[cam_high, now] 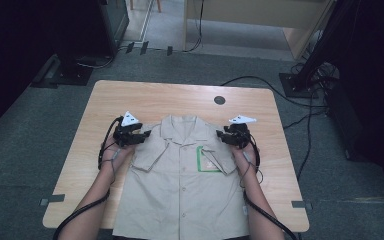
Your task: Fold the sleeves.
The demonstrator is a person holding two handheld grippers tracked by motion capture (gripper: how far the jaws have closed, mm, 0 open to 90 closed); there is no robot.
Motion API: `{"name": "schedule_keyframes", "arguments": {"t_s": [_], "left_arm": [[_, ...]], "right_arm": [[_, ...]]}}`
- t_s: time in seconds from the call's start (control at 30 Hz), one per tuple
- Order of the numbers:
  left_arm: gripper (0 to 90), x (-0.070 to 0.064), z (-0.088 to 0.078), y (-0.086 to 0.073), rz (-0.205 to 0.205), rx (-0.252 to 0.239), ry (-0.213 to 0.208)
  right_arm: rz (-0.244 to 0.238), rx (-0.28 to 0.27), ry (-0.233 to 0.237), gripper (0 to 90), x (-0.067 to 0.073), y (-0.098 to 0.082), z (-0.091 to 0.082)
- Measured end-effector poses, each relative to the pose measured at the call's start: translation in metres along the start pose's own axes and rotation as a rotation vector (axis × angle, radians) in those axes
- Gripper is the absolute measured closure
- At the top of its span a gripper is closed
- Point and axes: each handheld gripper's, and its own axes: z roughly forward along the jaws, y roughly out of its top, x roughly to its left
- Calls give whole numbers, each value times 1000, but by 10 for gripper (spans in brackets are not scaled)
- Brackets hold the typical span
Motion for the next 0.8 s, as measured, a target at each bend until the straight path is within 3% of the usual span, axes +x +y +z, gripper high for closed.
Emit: {"name": "schedule_keyframes", "arguments": {"t_s": [0.1,0.2,0.3,0.4,0.57,0.8], "left_arm": [[632,2,1,0,6,19,16],[741,2,2,-1,9,38,22],[815,1,3,-1,11,45,19],[853,0,3,0,27,49,19],[858,3,3,-2,6,41,9],[858,4,2,-2,5,38,7]], "right_arm": [[2,6,-5,608,0,-1,3],[11,13,-10,706,0,0,2],[-13,17,-22,786,1,-1,1],[-2,17,-19,817,-2,-2,-1],[-5,12,-33,819,-1,-2,-3],[26,0,-31,819,-8,-5,-7]]}}
